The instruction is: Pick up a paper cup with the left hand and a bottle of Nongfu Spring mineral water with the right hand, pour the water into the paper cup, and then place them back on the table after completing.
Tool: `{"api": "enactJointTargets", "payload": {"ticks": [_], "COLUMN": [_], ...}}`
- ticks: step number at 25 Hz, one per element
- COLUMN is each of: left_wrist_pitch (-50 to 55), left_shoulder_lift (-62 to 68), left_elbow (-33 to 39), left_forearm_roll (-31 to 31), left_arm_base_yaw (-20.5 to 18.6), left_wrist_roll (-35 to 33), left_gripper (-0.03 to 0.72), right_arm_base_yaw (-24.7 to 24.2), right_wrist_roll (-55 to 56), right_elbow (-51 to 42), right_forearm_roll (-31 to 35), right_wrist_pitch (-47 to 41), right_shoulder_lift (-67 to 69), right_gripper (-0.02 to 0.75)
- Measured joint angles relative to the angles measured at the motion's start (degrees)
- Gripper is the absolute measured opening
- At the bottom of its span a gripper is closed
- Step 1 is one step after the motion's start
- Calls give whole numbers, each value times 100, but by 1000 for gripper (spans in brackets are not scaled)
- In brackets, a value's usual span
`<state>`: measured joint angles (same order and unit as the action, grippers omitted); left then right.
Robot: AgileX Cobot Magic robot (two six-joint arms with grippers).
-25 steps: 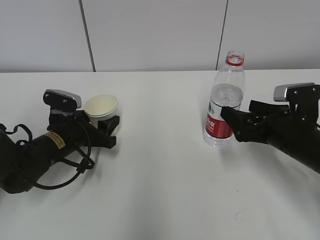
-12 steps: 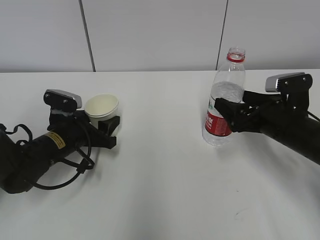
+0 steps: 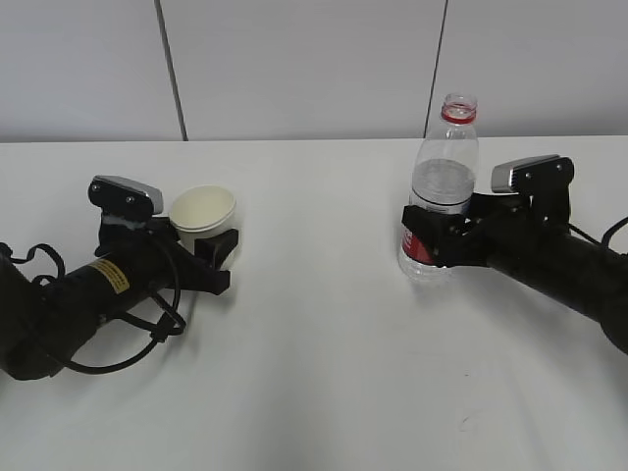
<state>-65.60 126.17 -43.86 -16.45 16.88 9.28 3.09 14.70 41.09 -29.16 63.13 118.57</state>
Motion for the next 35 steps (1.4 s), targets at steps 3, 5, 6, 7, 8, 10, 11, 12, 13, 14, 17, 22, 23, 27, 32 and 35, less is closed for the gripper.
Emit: {"api": "enactJointTargets", "payload": {"ticks": [3, 5, 6, 7, 8, 10, 11, 12, 13, 14, 17, 22, 23, 27, 32, 35], "left_wrist_pitch": [0, 0, 0, 0, 0, 0, 0, -5, -5, -10, -17, -17, -17, -27, -33, -33], "left_shoulder_lift": [0, 0, 0, 0, 0, 0, 0, 0, 0, 0, 0, 0, 0, 0, 0, 0], "left_elbow": [0, 0, 0, 0, 0, 0, 0, 0, 0, 0, -5, -5, -5, -5, -10, -10], "left_forearm_roll": [-5, -5, -13, -28, -39, -135, -202, -262, -319, -376, -517, -782, -824, -1006, -1134, -1280], "left_arm_base_yaw": [0, 0, 0, 0, 0, 0, 0, 0, 0, 0, 0, 0, 0, 0, 0, 0], "left_wrist_roll": [0, 0, 0, 0, 0, 0, 0, 0, 0, 0, 2, 206, 228, 259, 261, 285], "left_gripper": [445, 445, 445, 445, 445, 445, 445, 445, 445, 445, 445, 445, 442, 420, 396, 396], "right_arm_base_yaw": [0, 0, 0, 0, 0, 0, 0, 0, 0, 0, 0, 0, 0, 0, 0, 0], "right_wrist_roll": [24, 28, 28, 38, 38, 38, 38, 38, 38, 38, 28, 28, 28, 28, 28, 28], "right_elbow": [59, 59, 59, 59, 59, 59, 59, 59, 59, 59, 59, 59, 59, 59, 59, 59], "right_forearm_roll": [-9, -9, 1, 1, 1, 1, 1, 1, 1, 1, 1, 12, 35, 111, 111, 111], "right_wrist_pitch": [64, 64, 67, 78, 78, 78, 78, 81, 91, 91, 104, 117, 117, 139, 150, 150], "right_shoulder_lift": [72, 92, 102, 102, 102, 102, 102, 102, 102, 102, 102, 116, 114, 128, 131, 131], "right_gripper": [670, 668, 664, 655, 644, 603, 585, 563, 547, 534, 511, 499, 497, 470, 449, 448]}}
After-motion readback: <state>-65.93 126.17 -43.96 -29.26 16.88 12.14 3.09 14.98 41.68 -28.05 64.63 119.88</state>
